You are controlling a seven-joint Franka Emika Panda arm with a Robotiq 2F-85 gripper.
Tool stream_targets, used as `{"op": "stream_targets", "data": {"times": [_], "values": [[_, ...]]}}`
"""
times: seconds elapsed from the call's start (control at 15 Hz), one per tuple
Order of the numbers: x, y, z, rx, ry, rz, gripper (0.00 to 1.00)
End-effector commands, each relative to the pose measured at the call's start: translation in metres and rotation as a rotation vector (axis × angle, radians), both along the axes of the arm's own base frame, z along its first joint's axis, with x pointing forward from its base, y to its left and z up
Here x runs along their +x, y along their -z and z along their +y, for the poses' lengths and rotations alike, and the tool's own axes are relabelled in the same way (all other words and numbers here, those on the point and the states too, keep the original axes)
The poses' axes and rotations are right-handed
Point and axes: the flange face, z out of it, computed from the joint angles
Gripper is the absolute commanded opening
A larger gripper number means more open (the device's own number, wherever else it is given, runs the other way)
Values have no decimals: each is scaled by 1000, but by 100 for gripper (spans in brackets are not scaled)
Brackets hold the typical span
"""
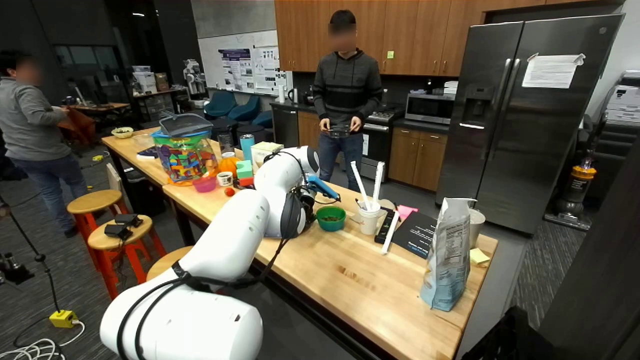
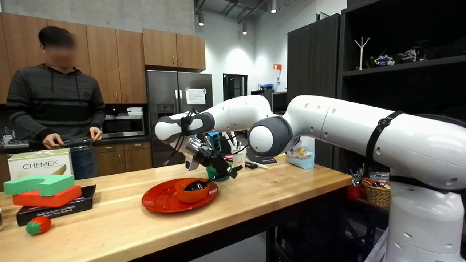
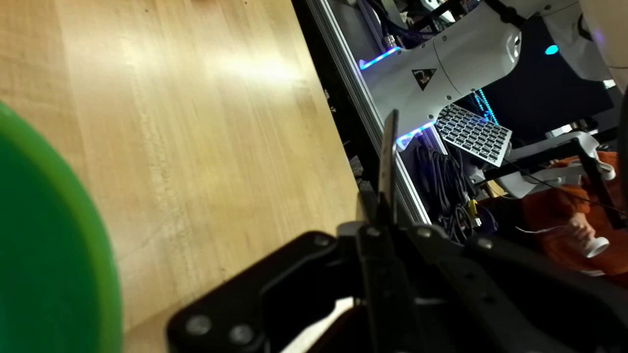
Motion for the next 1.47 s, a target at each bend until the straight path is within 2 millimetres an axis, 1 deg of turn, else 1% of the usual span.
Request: {"op": "stream_targets", "data": {"times": [0.0, 0.2, 0.4, 0.6, 0.8, 1.13, 1.4], "values": [[4, -25, -2, -62, -16, -58, 1], [4, -35, -3, -91, -23, -68, 1], [-3, -38, -6, -92, 0, -15, 1], [-12, -40, -13, -54, 33, 84, 1], [-19, -44, -18, 21, 41, 178, 1], [-29, -45, -25, 137, 54, 312, 1], [-33, -45, -28, 192, 76, 378, 1]]}}
